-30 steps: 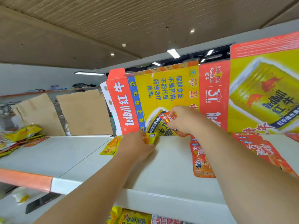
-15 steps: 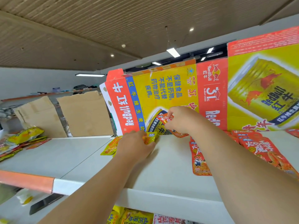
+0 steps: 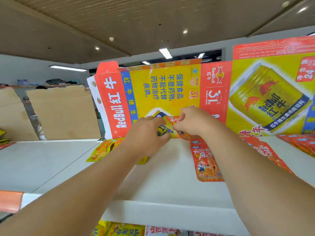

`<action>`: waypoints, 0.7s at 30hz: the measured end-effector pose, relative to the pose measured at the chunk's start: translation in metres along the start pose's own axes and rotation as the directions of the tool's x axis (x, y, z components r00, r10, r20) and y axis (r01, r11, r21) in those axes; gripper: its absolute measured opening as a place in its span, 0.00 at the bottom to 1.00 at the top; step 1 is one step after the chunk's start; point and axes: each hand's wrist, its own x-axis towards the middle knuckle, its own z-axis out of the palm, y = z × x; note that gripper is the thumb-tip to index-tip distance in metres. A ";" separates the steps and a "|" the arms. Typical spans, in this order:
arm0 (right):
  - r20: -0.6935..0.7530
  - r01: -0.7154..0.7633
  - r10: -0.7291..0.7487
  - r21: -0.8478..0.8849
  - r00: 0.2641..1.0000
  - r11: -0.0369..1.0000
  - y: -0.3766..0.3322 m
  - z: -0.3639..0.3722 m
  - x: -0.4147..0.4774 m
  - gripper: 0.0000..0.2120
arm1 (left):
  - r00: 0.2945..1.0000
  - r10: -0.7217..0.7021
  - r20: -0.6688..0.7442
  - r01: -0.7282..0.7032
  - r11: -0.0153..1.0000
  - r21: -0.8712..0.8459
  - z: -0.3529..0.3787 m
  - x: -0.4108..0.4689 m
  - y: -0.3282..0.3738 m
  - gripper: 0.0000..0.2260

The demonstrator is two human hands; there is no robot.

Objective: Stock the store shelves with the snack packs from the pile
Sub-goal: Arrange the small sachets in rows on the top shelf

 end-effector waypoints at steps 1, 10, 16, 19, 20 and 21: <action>-0.020 -0.017 0.017 -0.008 1.000 1.000 0.001 -0.004 -0.002 0.16 | 1.000 0.006 0.006 -0.006 1.000 -0.024 0.000 0.006 0.002 0.18; -0.203 -0.184 0.165 -0.078 0.965 0.980 0.014 -0.029 -0.044 0.17 | 0.984 0.152 0.089 -0.132 0.971 -0.199 0.013 0.032 0.022 0.16; -0.221 -0.291 0.264 -0.101 0.939 0.951 0.009 -0.013 -0.097 0.17 | 0.921 0.251 0.299 -0.148 0.934 -0.326 0.022 0.025 0.018 0.14; -0.258 -0.312 0.270 -0.139 0.928 0.940 0.001 0.000 -0.118 0.18 | 0.905 0.288 0.313 -0.138 0.895 -0.424 0.022 0.028 0.015 0.13; -0.266 -0.313 0.267 -0.148 0.926 0.938 -0.001 0.005 -0.124 0.17 | 0.898 0.298 0.324 -0.134 0.886 -0.443 0.023 0.028 0.015 0.12; -0.274 -0.314 0.265 -0.154 0.925 0.937 -0.004 0.010 -0.129 0.16 | 0.891 0.310 0.332 -0.132 0.877 -0.462 0.022 0.027 0.014 0.11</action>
